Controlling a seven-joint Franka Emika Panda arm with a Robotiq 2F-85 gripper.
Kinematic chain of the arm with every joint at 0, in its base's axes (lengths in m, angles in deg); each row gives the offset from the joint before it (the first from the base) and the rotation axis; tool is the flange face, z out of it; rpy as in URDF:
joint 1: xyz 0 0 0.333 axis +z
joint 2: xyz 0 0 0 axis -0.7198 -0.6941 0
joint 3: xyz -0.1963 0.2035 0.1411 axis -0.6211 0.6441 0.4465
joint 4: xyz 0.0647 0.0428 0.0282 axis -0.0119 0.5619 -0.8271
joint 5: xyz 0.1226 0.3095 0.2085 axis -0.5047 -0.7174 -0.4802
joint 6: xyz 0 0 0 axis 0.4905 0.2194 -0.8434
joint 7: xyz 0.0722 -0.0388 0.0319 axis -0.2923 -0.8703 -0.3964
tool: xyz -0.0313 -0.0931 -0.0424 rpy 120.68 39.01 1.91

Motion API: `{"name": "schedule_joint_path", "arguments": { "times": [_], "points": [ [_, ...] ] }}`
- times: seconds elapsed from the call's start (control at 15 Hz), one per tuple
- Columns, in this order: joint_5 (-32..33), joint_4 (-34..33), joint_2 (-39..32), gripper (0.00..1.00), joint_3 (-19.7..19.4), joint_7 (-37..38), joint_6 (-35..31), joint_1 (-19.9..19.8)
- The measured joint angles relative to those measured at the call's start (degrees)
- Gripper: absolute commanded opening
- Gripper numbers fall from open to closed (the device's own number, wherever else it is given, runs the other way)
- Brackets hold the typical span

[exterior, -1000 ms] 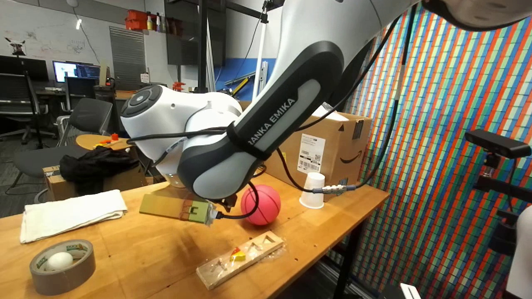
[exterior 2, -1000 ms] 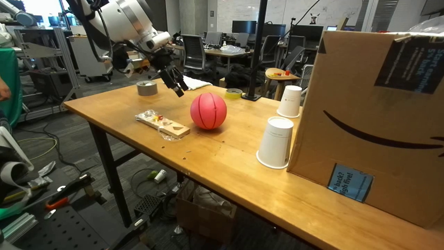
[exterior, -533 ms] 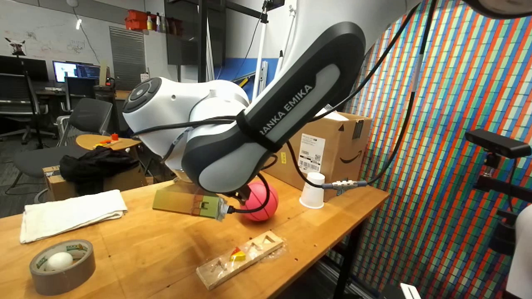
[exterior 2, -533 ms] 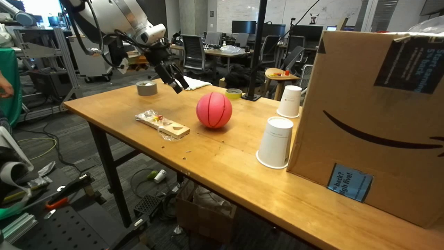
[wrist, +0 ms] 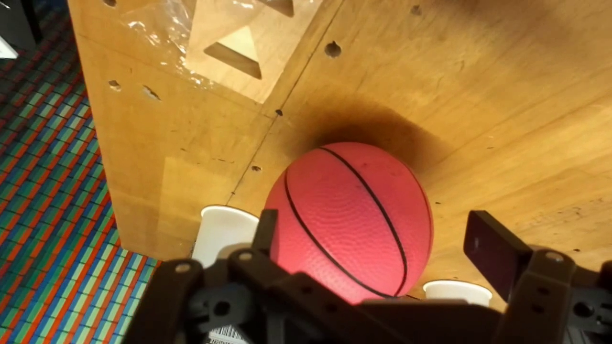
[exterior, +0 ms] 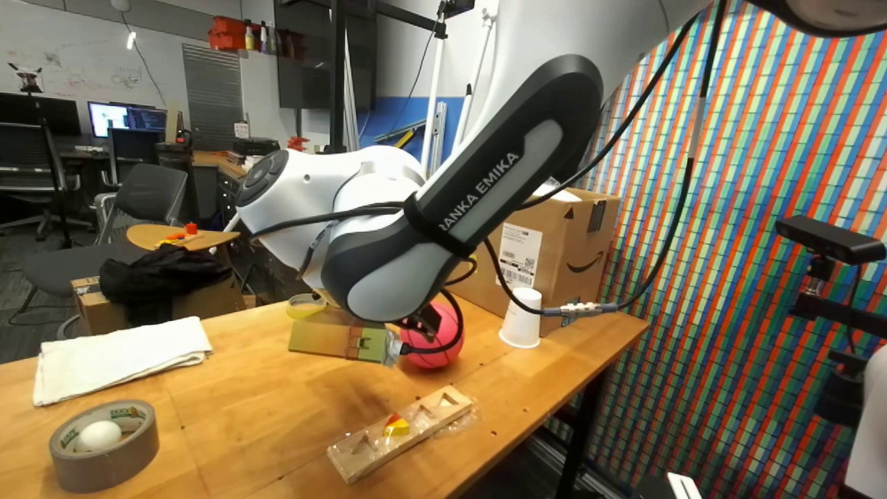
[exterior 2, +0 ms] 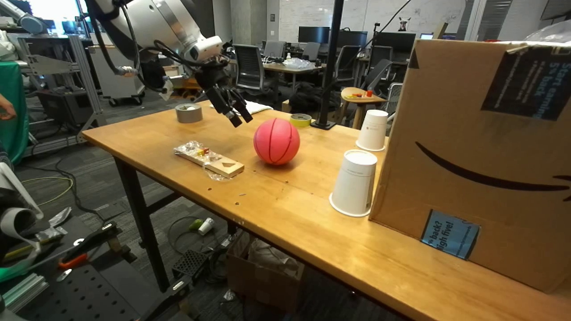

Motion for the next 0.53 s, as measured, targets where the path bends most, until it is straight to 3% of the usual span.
{"name": "schedule_joint_path", "arguments": {
  "times": [0.53],
  "points": [
    [2.5, -2.5, -5.6, 1.0, -2.8, 0.0, -4.2, -1.8]
  ]
}}
